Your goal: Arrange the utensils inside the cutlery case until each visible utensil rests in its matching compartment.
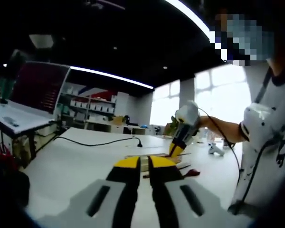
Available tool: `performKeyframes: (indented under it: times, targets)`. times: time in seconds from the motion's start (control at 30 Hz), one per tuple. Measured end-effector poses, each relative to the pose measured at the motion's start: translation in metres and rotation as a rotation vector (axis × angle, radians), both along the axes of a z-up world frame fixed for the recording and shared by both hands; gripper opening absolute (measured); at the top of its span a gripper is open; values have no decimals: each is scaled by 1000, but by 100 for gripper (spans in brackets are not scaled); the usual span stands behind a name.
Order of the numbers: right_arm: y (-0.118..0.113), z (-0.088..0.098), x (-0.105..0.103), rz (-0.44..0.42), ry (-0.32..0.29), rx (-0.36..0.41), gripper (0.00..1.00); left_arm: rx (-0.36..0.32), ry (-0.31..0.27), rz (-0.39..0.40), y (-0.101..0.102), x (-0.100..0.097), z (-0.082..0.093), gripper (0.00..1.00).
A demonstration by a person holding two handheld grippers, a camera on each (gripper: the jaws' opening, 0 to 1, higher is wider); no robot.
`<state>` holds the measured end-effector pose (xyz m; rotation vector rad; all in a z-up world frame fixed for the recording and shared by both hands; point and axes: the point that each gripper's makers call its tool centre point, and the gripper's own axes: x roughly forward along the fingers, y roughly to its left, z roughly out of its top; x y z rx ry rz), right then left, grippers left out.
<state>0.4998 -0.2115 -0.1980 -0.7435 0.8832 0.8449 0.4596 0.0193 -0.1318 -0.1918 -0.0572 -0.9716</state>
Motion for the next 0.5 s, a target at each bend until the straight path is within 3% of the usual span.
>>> performKeyframes:
  times: [0.13, 0.5]
  targets:
    - [3, 12, 11, 7, -65, 5, 2, 5, 4, -8, -1, -1, -1, 7]
    - [5, 10, 27, 48, -126, -41, 2, 10, 7, 5, 3, 0, -3, 7]
